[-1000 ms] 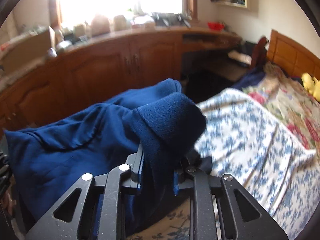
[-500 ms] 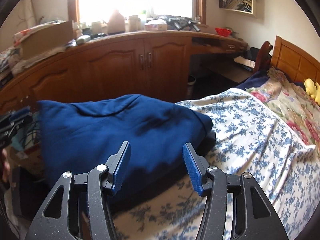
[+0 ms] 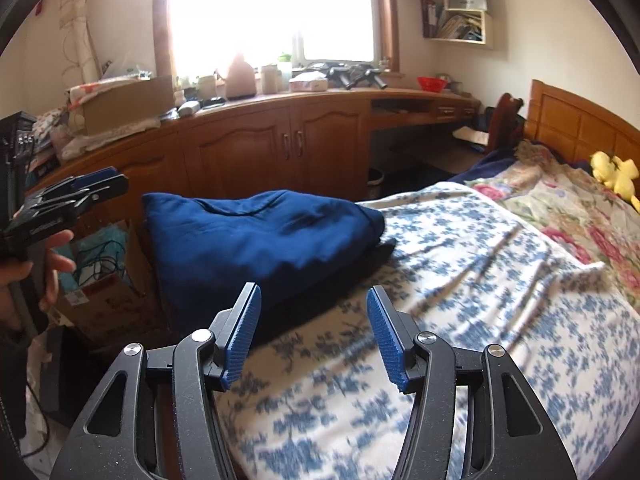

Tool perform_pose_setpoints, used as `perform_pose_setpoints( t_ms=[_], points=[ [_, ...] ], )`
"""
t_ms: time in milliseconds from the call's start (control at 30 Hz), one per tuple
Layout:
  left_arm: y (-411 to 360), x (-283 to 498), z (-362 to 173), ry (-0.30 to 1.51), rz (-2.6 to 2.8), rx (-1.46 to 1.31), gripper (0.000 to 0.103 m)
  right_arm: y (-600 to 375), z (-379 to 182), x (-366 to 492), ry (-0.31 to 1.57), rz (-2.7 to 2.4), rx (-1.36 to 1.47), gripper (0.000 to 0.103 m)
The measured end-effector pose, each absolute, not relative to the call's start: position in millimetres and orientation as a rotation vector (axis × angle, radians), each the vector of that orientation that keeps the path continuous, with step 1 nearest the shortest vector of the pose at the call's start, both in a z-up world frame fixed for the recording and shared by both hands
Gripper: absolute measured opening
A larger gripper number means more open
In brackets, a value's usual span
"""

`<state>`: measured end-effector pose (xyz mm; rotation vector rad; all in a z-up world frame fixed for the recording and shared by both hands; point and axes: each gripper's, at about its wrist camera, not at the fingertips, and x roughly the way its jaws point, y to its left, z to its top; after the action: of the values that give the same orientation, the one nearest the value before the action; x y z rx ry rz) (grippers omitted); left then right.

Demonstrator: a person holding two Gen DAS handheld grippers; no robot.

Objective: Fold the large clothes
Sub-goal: 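Lower the jacket onto the bed corner by the dresser and open the right gripper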

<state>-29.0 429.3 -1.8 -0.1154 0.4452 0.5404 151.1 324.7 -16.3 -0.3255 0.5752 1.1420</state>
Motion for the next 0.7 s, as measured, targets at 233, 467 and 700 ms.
perform_pose_setpoints(
  t_ms=[233, 467, 700],
  points=[
    [358, -4, 1, 0.437, 0.468, -0.062, 0.056, 251, -12, 145, 0.562, 1.091, -0.277, 0.070],
    [281, 17, -14, 0.471, 0.360, -0.062, 0.056, 180, -24, 136, 0.588, 0.994, -0.241, 0.082],
    [216, 46, -37, 0.517, 0.285, -0.070, 0.056, 112, -38, 133, 0.588, 0.908, -0.198, 0.084]
  ],
)
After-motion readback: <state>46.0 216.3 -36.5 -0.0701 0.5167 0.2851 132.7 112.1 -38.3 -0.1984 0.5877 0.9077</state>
